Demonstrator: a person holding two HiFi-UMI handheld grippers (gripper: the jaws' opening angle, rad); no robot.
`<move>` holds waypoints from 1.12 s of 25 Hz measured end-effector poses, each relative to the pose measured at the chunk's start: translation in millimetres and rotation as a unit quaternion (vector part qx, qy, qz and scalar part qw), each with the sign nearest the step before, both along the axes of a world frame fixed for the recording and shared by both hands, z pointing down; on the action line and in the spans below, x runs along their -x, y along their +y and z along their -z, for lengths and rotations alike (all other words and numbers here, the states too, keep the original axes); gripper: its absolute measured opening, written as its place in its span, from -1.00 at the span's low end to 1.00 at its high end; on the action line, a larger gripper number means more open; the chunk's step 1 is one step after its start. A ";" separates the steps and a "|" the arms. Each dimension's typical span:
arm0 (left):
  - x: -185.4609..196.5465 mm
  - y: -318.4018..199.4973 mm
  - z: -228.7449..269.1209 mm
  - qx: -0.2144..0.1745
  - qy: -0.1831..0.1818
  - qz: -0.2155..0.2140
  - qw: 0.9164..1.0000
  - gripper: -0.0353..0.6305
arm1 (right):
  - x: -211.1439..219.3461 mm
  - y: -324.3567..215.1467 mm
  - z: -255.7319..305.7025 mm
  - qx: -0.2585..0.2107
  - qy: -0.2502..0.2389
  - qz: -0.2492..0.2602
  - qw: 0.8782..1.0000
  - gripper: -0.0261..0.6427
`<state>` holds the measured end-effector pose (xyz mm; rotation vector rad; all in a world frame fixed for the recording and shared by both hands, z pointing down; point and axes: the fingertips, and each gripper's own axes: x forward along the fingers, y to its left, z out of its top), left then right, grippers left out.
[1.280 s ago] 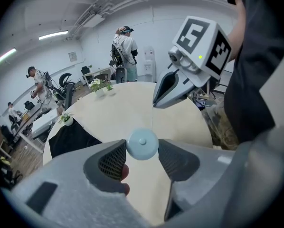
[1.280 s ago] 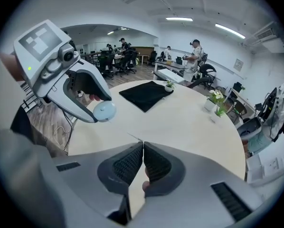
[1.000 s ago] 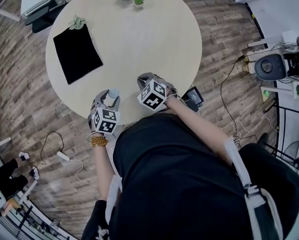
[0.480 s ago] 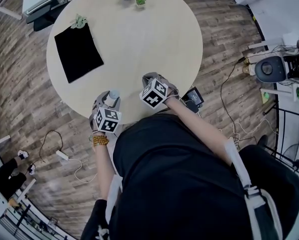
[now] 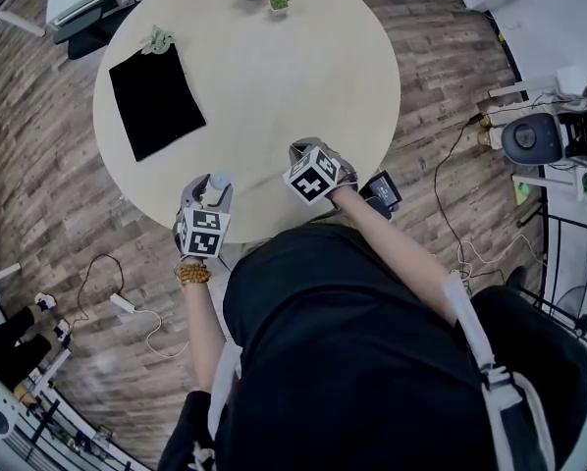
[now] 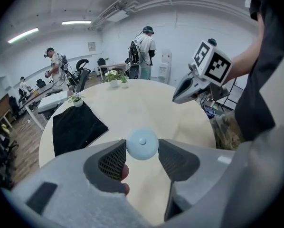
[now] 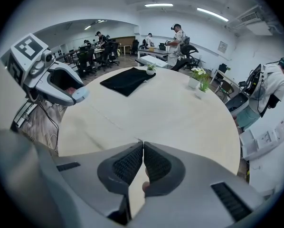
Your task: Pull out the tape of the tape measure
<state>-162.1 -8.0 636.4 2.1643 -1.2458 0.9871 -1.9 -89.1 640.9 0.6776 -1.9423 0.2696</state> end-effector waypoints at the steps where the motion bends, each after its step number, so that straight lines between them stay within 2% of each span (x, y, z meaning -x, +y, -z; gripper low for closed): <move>1: -0.6 0.2 -1.5 -0.002 -0.005 -0.005 1.000 -0.23 | -0.8 -0.7 0.2 0.000 -0.001 -0.001 1.000 -0.89; 7: -4.5 3.7 -8.1 -0.005 -0.016 -0.020 1.000 -0.23 | -3.6 -1.2 0.0 0.001 -0.007 -0.007 1.000 -0.89; 12: -4.0 2.5 -3.2 -0.013 -0.002 -0.006 1.000 -0.23 | -6.3 0.5 -1.9 0.012 -0.017 -0.024 1.000 -0.89; 20: -2.5 2.3 -8.2 -0.014 -0.020 -0.002 1.000 -0.23 | -8.7 -1.1 -2.9 0.024 -0.038 -0.045 0.998 -0.90; 24: 9.3 2.6 -9.8 -0.018 -0.035 0.016 0.999 -0.23 | -21.2 -6.8 -6.2 0.015 -0.026 -0.063 0.998 -0.90; 28: 25.4 7.8 -11.8 -0.013 -0.020 0.041 0.999 -0.23 | -34.6 -9.9 -8.4 0.017 -0.021 -0.077 0.997 -0.90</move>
